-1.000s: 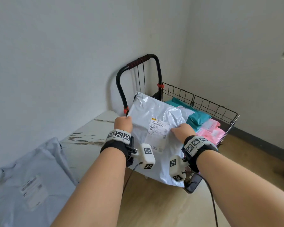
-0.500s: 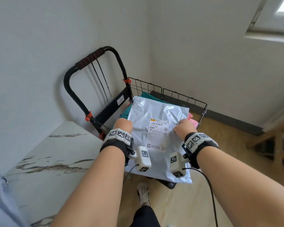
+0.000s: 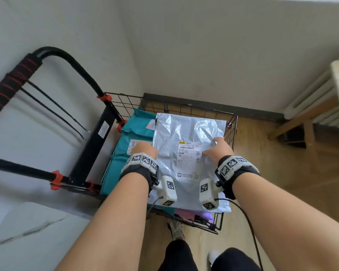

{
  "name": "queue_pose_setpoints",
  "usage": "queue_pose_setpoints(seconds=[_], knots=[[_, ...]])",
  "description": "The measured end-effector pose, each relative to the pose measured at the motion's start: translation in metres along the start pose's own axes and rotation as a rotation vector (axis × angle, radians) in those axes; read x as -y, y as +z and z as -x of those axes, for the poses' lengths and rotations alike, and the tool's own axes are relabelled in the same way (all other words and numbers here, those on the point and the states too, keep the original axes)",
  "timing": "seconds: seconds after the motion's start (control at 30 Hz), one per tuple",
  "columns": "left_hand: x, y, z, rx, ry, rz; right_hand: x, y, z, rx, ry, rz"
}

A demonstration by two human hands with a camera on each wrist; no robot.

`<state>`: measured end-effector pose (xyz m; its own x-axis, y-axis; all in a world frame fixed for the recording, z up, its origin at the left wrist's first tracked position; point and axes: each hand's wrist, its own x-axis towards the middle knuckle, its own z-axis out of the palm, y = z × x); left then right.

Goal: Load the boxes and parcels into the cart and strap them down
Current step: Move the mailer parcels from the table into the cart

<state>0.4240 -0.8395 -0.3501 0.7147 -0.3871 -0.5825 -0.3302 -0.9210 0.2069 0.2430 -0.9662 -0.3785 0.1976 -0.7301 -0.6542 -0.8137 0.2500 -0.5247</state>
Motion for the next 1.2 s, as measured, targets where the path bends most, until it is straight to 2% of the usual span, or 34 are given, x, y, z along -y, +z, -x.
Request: queue_pose_setpoints(seconds=[0.03, 0.13, 0.4, 0.57, 0.63, 0.73, 0.87, 0.93, 1.0, 1.2], knots=[[-0.004, 0.004, -0.011, 0.021, 0.013, -0.041, 0.001, 0.003, -0.005, -0.029, -0.019, 0.076], [-0.013, 0.017, -0.040, 0.054, 0.040, -0.118, 0.003, 0.010, -0.023, -0.058, -0.014, 0.106], [-0.031, 0.058, -0.094, 0.063, 0.043, 0.037, -0.011, 0.026, -0.076, -0.061, 0.053, 0.104], [-0.044, 0.086, -0.105, 0.162, 0.107, -0.006, -0.025, 0.027, -0.096, -0.054, 0.144, 0.192], [-0.048, 0.095, -0.105, 0.159, 0.169, -0.076, -0.028, 0.027, -0.099, -0.055, 0.144, 0.205], [-0.046, 0.104, -0.104, 0.078, 0.273, -0.200, -0.032, 0.030, -0.103, -0.098, 0.043, 0.268], [-0.041, 0.110, -0.102, -0.120, 0.566, -0.446, -0.034, 0.046, -0.113, -0.023, -0.118, 0.408], [-0.037, 0.115, -0.104, -0.069, 0.610, -0.607, -0.035, 0.055, -0.115, 0.047, -0.149, 0.472], [-0.031, 0.120, -0.109, 0.004, 0.568, -0.696, -0.038, 0.064, -0.118, 0.108, -0.146, 0.511], [-0.020, 0.134, -0.127, 0.152, 0.520, -0.713, -0.060, 0.085, -0.137, 0.140, -0.113, 0.584]])
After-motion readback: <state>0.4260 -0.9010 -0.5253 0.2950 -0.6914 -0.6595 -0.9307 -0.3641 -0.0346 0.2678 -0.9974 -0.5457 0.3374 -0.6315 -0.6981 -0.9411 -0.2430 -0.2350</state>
